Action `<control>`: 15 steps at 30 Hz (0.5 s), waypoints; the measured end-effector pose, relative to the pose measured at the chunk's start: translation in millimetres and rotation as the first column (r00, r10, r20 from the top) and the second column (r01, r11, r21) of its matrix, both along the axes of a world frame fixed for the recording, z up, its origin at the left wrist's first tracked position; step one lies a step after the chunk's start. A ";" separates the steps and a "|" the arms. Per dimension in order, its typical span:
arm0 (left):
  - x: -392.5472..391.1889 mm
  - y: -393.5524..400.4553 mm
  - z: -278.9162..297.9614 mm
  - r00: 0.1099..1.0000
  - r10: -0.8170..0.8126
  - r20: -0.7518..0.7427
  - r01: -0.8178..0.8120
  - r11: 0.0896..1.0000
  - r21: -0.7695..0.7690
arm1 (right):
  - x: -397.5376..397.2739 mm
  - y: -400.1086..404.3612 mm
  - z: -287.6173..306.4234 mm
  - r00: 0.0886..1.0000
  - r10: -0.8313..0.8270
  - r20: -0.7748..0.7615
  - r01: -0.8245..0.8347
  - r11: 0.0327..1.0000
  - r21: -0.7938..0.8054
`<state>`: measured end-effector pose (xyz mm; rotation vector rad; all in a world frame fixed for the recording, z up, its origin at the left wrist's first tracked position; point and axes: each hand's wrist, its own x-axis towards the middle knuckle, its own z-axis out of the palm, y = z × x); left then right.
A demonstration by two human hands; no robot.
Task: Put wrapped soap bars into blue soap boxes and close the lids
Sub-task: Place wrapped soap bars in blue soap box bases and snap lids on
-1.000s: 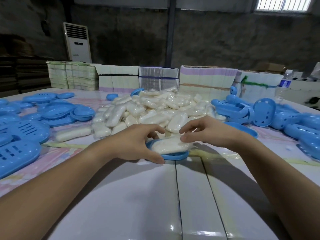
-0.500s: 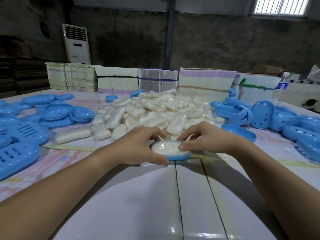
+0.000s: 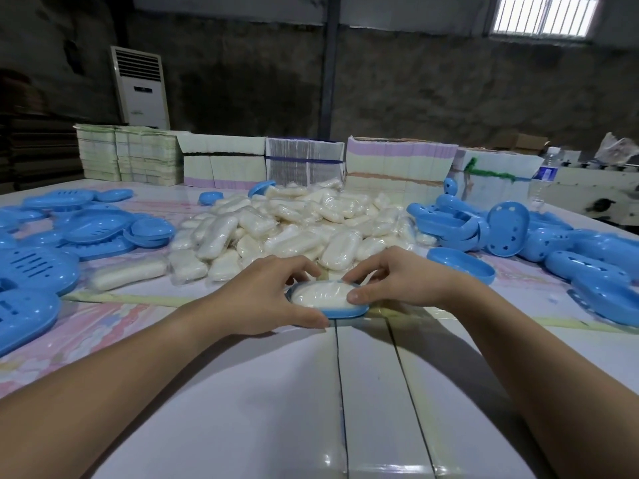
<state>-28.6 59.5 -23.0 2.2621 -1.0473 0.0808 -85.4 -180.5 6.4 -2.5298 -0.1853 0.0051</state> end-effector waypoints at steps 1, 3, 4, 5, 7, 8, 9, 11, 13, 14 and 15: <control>-0.2 -0.9 -0.9 1.000 0.000 0.003 0.000 1.000 -0.008 | -0.1 -2.0 1.1 1.000 -0.008 -0.002 0.008 1.000 -0.013; -0.6 -2.6 -2.8 1.000 0.007 0.005 -0.006 1.000 -0.025 | -0.9 -6.8 3.2 0.999 -0.033 -0.005 0.033 0.999 -0.030; -0.6 -3.5 -3.4 1.000 0.012 0.004 -0.012 0.999 -0.030 | -1.3 -8.7 3.7 0.999 -0.044 -0.005 0.044 0.999 -0.026; -0.5 -4.0 -4.2 1.000 0.015 0.001 -0.015 0.999 -0.035 | -1.4 -10.0 3.5 0.999 -0.047 -0.003 0.047 0.999 -0.019; -0.1 -4.6 -5.4 1.000 0.014 -0.003 -0.014 0.999 -0.044 | -0.3 -10.1 1.8 0.999 -0.037 -0.002 0.037 0.999 -0.012; 0.2 -4.5 -5.9 1.000 0.015 -0.003 -0.015 0.999 -0.044 | 0.5 -9.5 0.5 1.000 -0.030 -0.003 0.030 1.000 -0.010; 0.4 -4.1 -6.3 1.000 0.016 -0.002 -0.016 0.999 -0.041 | 0.9 -8.8 -0.8 1.000 -0.026 -0.002 0.026 1.000 -0.008; 0.9 -3.9 -6.4 1.000 0.020 -0.001 -0.020 0.999 -0.034 | 0.5 -7.6 -2.0 1.000 -0.023 0.001 0.023 1.000 -0.006; 1.1 -3.5 -6.4 1.000 0.025 -0.006 -0.025 0.999 -0.036 | -0.3 -6.8 -1.9 0.999 -0.024 0.024 0.024 1.000 -0.005; 1.4 -3.6 -6.6 1.000 0.028 -0.006 -0.028 0.999 -0.035 | -0.5 -6.4 -1.6 0.998 -0.035 0.058 0.035 0.999 0.011; 1.6 -3.7 -7.0 1.000 0.031 -0.005 -0.031 0.999 -0.033 | -0.4 -6.4 -0.9 0.992 -0.062 0.112 0.058 0.998 0.039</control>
